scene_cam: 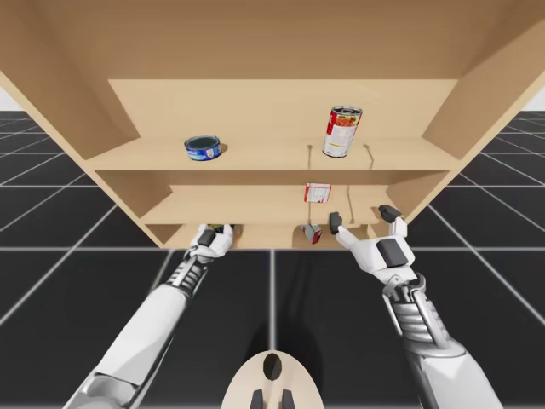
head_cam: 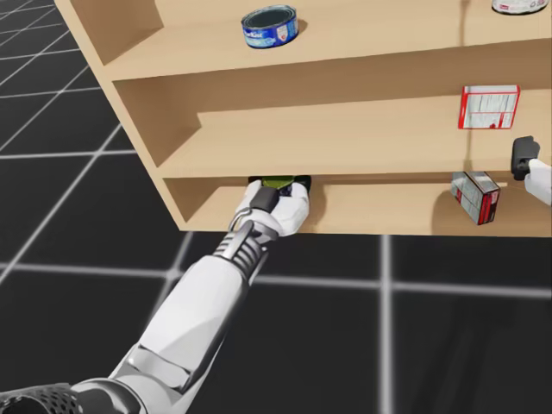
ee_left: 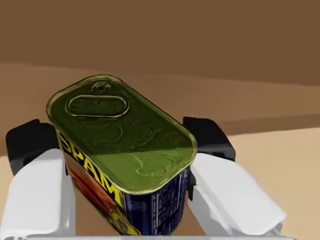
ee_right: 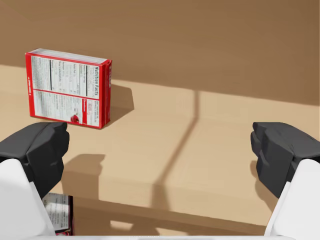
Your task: Find the potted meat can on the shelf and bring it to me.
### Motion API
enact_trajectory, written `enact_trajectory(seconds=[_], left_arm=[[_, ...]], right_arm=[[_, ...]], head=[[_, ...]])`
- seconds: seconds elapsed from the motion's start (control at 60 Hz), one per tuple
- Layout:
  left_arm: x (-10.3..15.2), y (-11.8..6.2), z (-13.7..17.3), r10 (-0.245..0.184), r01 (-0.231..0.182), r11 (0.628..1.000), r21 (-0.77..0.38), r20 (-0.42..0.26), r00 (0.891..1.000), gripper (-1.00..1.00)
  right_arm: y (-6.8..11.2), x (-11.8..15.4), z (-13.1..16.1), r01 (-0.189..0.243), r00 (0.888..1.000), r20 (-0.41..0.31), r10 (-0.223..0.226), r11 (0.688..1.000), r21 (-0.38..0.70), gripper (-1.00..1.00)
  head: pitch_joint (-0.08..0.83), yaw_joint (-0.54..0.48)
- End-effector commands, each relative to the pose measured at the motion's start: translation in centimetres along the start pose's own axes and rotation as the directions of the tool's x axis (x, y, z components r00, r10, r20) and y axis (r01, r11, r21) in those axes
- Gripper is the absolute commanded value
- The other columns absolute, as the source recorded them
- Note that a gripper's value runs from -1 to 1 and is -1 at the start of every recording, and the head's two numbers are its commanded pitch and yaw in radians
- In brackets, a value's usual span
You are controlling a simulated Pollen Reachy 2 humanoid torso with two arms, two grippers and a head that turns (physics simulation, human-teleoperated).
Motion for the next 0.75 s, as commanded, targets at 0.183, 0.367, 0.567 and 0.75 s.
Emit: enact_trajectory(seconds=[0.183,0.367,0.567,0.75], left_arm=[[-1.6,-1.7,1.0,0.083,-0.082,0.996,0.025,-0.028,0.996,1.00],[-0.4,-0.8,3.4,0.102,-0.103,0.994,0.045,0.022,0.995,1.00],[0.3,0.2,8.5,0.099,-0.102,0.993,0.052,0.059,0.993,1.00],[1.1,-0.5,14.5,0.055,-0.059,0.997,0.041,0.102,0.993,1.00]], right_arm=[[0.1,0.0,0.0,0.006,1.000,0.000,-0.006,1.000,-0.001,-1.00],[0.1,0.1,0.0,0.013,1.000,0.007,-0.013,1.000,-0.005,-1.00],[0.0,0.2,0.0,0.018,1.000,0.014,-0.018,1.000,-0.005,-1.00],[0.1,0.2,0.0,0.019,1.000,0.019,-0.018,1.000,-0.004,-1.00]], head=[[0.625,0.27],[0.618,0.27],[0.615,0.27],[0.609,0.27]])
